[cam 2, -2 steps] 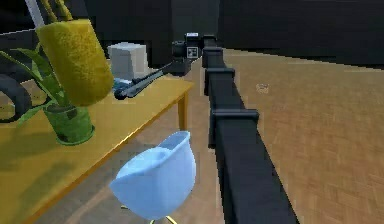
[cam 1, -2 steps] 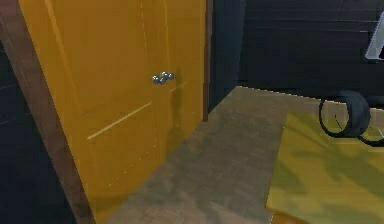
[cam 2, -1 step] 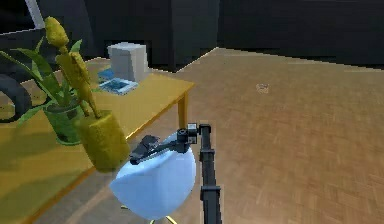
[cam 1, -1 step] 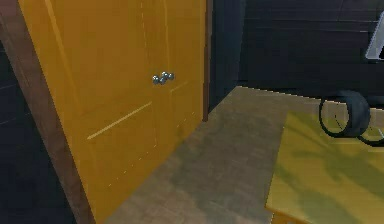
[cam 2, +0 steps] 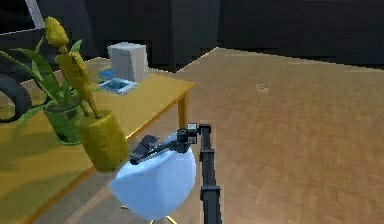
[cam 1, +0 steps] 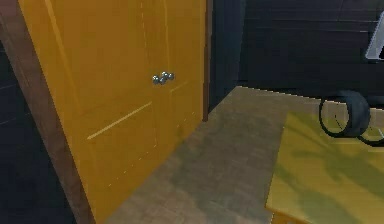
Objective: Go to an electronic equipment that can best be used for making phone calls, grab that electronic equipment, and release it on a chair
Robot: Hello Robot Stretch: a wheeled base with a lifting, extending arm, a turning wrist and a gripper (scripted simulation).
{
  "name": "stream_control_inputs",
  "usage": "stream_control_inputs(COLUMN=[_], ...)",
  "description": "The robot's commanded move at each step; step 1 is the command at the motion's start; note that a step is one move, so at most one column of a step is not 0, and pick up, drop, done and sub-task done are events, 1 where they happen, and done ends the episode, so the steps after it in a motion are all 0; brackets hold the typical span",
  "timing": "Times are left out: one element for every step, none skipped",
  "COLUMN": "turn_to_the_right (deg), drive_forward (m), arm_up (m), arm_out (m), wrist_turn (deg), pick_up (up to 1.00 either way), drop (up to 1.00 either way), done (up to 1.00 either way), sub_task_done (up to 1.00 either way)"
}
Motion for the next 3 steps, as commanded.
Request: stream_control_inputs(turn_to_the_right=[0.0, 0.0, 0.0], drive_forward=[0.0, 0.0, 0.0], arm_up=[0.0, 0.1, 0.0], arm_out=[0.0, 0.0, -0.08], wrist_turn=[0.0, 0.0, 0.0], pick_up=[0.0, 0.0, 0.0], drop=[1.0, 0.0, 0.0], done=[0.0, 0.0, 0.0], sub_task_done=[0.0, 0.0, 0.0])
